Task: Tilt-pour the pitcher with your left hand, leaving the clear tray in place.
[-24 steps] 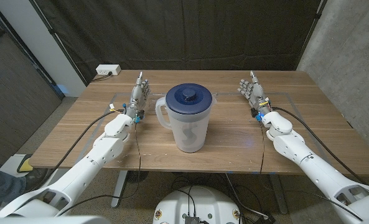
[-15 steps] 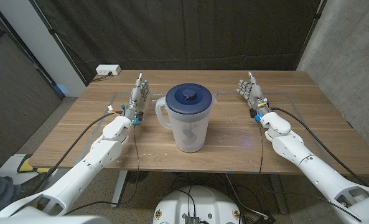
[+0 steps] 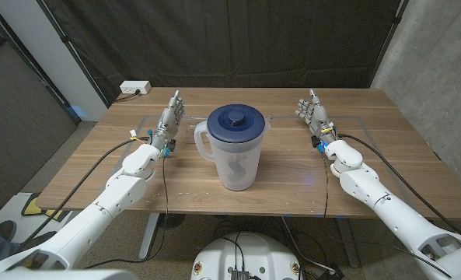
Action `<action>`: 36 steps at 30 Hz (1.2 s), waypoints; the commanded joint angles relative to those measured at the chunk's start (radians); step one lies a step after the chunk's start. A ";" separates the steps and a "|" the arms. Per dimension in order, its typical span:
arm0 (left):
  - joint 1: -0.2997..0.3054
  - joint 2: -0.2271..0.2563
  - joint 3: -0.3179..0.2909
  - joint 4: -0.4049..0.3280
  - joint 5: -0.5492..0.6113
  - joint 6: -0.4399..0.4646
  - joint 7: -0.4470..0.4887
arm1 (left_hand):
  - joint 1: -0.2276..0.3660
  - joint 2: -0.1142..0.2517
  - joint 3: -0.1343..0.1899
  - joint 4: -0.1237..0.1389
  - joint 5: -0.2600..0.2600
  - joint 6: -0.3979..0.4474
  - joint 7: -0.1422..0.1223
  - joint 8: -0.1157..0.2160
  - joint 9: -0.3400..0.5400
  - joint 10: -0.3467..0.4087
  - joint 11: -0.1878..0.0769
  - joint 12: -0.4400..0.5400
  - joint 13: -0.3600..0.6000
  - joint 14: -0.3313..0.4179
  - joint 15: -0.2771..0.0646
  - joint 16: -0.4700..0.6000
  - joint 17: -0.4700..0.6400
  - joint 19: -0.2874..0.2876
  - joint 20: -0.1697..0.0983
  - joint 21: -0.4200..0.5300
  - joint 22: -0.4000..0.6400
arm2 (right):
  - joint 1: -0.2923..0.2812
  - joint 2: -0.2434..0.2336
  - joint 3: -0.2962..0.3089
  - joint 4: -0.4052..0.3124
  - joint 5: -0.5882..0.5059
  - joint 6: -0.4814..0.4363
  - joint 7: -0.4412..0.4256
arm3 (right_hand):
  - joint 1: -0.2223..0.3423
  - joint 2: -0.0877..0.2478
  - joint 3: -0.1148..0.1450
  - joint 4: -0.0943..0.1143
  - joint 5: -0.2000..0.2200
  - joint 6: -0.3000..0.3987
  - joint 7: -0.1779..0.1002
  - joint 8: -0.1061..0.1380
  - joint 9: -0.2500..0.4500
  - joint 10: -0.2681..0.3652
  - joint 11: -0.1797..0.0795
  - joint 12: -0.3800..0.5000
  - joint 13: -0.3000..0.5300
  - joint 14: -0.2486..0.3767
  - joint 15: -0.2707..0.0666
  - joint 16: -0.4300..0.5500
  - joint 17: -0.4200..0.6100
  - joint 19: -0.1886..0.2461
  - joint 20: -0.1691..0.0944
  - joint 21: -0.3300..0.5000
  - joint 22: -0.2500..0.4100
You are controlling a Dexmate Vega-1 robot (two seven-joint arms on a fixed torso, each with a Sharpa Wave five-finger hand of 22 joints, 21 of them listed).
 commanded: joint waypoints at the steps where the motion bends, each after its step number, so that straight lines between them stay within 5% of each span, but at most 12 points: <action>1: 0.040 0.024 -0.025 -0.087 0.031 -0.030 0.038 | 0.059 0.012 0.008 -0.027 0.004 0.048 -0.002 0.013 0.003 0.056 0.000 0.020 0.004 0.053 -0.002 0.012 0.002 0.054 0.008 0.022 0.003 | 0.014 -0.006 0.008 0.013 0.010 0.010 0.024 | 0.010 0.001 0.004 -0.002 0.006 0.000 -0.002 0.002 0.005 -0.001 0.005 0.002 0.004 -0.002 0.006 0.002 0.005 0.004 -0.011 -0.003 0.004; 8: 0.039 0.013 -0.027 -0.060 0.034 -0.110 -0.012 | 0.128 0.021 0.011 -0.057 -0.006 0.156 0.000 0.033 0.003 0.166 -0.001 0.041 0.005 0.161 -0.011 0.025 0.003 0.164 0.002 0.046 0.004 | -0.026 -0.022 0.023 -0.058 -0.004 0.002 -0.034 | 0.012 0.002 0.003 -0.003 0.006 0.002 -0.006 0.002 0.005 0.003 0.002 0.004 0.005 -0.001 0.005 0.002 0.005 0.003 -0.012 -0.004 0.004; 22: 0.135 0.104 -0.072 -0.083 -0.032 -0.177 -0.162 | 0.161 0.020 0.007 -0.072 -0.011 0.189 0.001 0.030 0.004 0.224 -0.008 0.047 0.006 0.233 -0.014 0.034 0.005 0.224 0.001 0.058 0.006 | -0.115 -0.030 0.030 -0.207 -0.087 -0.021 -0.201 | 0.015 0.004 0.002 -0.005 0.006 0.004 -0.008 0.003 0.005 0.006 0.004 0.004 0.005 0.002 0.004 0.002 0.005 0.004 -0.012 -0.005 0.005; 36: 0.235 0.140 -0.111 -0.102 -0.043 -0.267 -0.225 | 0.192 0.021 0.002 -0.084 -0.016 0.239 0.000 0.033 0.004 0.282 -0.022 0.052 0.008 0.308 -0.033 0.044 0.007 0.292 0.000 0.075 0.009 | -0.150 -0.030 0.009 -0.296 -0.126 -0.084 -0.260 | 0.018 0.006 0.001 -0.006 0.006 0.005 -0.012 0.002 0.005 0.006 0.004 0.003 0.006 0.004 0.003 0.002 0.005 0.005 -0.011 -0.006 0.005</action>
